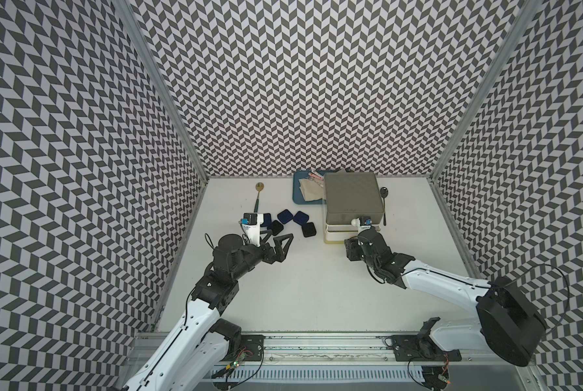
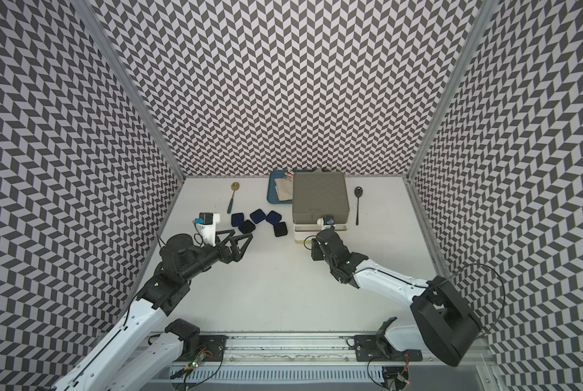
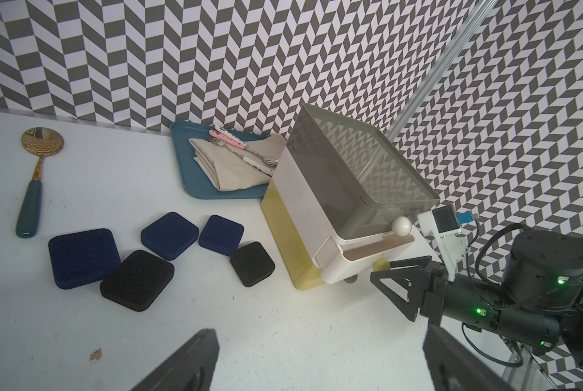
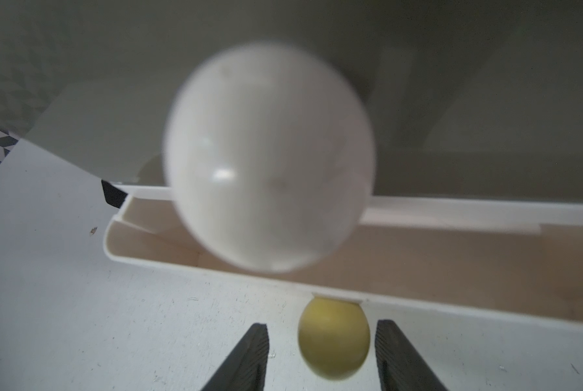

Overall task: Place the brooch boxes into the drawer by color
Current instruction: Open the drawer in the storage box.

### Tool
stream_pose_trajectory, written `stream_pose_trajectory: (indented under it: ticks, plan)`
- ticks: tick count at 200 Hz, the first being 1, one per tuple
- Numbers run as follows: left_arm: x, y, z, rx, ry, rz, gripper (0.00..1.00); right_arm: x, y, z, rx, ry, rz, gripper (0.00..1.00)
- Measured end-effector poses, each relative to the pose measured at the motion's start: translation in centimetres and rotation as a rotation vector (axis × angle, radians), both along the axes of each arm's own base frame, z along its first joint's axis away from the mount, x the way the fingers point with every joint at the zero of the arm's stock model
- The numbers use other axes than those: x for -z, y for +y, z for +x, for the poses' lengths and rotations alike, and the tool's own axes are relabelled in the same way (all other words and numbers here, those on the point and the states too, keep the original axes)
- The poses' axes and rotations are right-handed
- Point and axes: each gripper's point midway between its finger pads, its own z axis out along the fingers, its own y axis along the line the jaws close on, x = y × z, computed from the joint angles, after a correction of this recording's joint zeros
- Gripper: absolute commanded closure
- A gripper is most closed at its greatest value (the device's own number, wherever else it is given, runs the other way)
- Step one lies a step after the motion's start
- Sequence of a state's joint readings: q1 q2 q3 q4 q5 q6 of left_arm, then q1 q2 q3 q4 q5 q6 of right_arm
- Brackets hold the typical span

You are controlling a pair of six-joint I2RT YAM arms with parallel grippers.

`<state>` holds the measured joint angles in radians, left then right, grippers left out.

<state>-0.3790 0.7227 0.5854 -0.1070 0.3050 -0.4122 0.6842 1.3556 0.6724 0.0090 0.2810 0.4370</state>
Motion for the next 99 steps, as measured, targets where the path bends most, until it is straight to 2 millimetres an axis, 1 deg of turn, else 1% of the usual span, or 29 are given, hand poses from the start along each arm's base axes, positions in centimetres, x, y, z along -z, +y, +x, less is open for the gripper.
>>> stream_pose_trajectory:
  ticks: [42, 84, 99]
  plan:
    - [0.08, 0.05, 0.07, -0.002, 0.002, 0.001, 0.0, 0.28, -0.09, 0.13, 0.004, 0.003, -0.012, 0.5]
    - [0.07, 0.16, 0.13, -0.006, 0.002, 0.001, 0.0, -0.01, -0.18, 0.4, 0.01, -0.009, -0.016, 0.57]
    - [0.08, 0.17, 0.14, -0.007, 0.003, 0.001, 0.0, 0.01, -0.29, 0.5, 0.013, -0.009, -0.016, 0.62]
